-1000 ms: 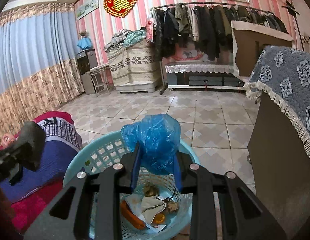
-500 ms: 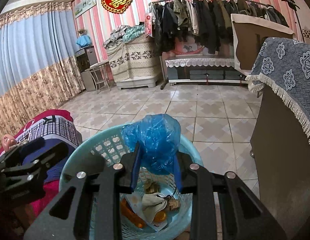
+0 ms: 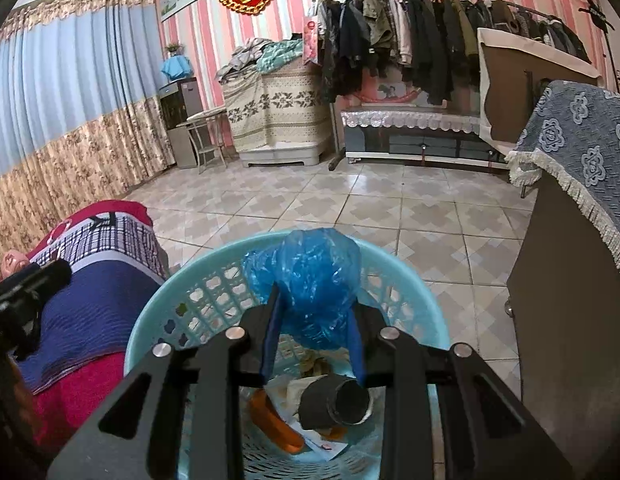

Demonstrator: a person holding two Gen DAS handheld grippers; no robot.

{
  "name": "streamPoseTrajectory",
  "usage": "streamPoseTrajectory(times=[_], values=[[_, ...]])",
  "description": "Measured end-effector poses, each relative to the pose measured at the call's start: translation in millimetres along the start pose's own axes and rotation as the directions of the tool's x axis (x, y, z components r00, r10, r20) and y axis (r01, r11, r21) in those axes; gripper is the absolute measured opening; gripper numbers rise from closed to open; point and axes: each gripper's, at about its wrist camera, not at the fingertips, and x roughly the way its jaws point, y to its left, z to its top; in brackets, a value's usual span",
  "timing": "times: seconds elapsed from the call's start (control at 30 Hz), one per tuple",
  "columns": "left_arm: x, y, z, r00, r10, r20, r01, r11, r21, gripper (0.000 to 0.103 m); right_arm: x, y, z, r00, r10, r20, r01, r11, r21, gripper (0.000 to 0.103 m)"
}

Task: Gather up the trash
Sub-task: 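Open both grippers over the basket to drop the cap and bag, then move both tools back over the bed toward the orange lid and paper packet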

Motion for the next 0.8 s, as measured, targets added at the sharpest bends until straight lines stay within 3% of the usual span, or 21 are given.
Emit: streamPoseTrajectory(times=[0.03, 0.07, 0.1, 0.17, 0.43, 0.5, 0.8], values=[[-2, 4, 0, 1.000, 0.007, 0.001, -0.007, 1.000, -0.008, 0.097, 1, 4, 0, 1.000, 0.005, -0.004, -0.005, 1.000, -0.010, 0.031], [-5, 8, 0, 1.000, 0.014, 0.003, -0.014, 1.000, -0.015, 0.097, 1, 7, -1, 1.000, 0.003, -0.005, -0.004, 1.000, -0.021, 0.043], [-8, 12, 0, 1.000, 0.019, 0.005, -0.019, 1.000, -0.019, 0.097, 1, 9, -1, 1.000, 0.001, -0.004, -0.002, 1.000, -0.030, 0.061], [-14, 17, 0, 0.999, 0.035, 0.016, -0.035, 0.999, -0.018, 0.097, -4, 11, -1, 1.000, 0.018, 0.011, -0.017, 0.999, -0.036, 0.075], [-35, 44, -9, 0.994, 0.101, 0.033, -0.100, 0.994, -0.032, 0.097, -5, 16, -1, 1.000, 0.005, 0.003, -0.005, 0.998, -0.056, 0.087], [-39, 51, -11, 0.994, 0.108, 0.030, -0.106, 0.993, -0.051, 0.097, -7, 19, 0, 1.000, -0.001, 0.010, 0.002, 0.998, -0.067, 0.096], [-59, 79, -14, 0.989, 0.144, 0.030, -0.142, 0.987, -0.070, 0.097, -11, 33, 1, 1.000, -0.015, 0.020, 0.017, 0.992, -0.123, 0.098]])
